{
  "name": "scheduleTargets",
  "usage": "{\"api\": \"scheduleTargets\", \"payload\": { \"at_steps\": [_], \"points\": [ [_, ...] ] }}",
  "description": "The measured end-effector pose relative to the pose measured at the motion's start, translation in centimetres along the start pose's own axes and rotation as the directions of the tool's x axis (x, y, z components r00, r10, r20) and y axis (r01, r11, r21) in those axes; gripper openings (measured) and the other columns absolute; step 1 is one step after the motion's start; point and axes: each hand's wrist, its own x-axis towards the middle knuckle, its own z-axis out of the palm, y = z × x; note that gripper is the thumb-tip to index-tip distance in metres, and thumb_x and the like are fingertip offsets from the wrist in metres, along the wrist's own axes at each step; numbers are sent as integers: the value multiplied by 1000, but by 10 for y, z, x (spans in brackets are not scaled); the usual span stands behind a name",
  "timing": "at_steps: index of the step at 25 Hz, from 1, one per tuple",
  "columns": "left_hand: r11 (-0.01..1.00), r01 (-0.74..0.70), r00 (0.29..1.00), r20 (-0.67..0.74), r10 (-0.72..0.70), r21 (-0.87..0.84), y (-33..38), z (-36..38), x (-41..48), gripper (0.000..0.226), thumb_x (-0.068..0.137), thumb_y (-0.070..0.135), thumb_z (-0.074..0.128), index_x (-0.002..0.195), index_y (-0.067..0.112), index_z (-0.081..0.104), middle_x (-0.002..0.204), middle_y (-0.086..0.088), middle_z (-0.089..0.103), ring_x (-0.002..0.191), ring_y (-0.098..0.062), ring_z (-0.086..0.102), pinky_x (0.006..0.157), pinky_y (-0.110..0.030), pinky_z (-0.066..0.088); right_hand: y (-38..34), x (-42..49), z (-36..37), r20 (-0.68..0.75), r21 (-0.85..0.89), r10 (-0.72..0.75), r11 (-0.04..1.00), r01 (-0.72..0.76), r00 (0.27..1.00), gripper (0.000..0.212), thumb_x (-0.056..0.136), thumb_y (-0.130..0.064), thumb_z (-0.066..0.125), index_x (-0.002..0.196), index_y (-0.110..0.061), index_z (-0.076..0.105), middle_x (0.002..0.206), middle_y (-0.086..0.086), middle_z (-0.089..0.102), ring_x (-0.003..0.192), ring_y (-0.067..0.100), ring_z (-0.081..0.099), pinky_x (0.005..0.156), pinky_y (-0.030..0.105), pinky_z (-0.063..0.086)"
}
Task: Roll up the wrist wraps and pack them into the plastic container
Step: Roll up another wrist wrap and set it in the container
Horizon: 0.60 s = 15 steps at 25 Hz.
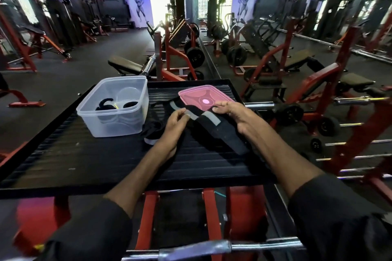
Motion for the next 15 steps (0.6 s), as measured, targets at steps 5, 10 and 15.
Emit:
{"api": "scheduleTargets", "payload": {
  "at_steps": [5,10,15],
  "points": [
    [986,109,993,-30,-113,-126,-14,4,12,11,104,25,50,107,14,51,88,2,55,81,-10,54,67,-17,48,6,-75,-1,92,-76,-138,986,145,986,29,85,0,74,108,-18,68,74,-3,70,66,8,64,58,19,51],
    [992,121,991,60,-123,30,-23,10,22,51,93,32,64,134,7,47,113,-5,60,104,-16,57,93,-30,49,20,-91,-27,442,-618,41,738,270,896,21,88,4,70,108,1,69,83,8,69,74,12,61,66,18,44],
    [982,25,997,65,-38,190,-29,6,16,57,73,39,66,125,19,56,116,-8,61,107,-19,58,103,-45,48,16,-10,-7,89,-630,-353,704,327,931,22,81,-3,66,85,-24,70,76,-4,65,74,8,61,75,27,49]
  ]
}}
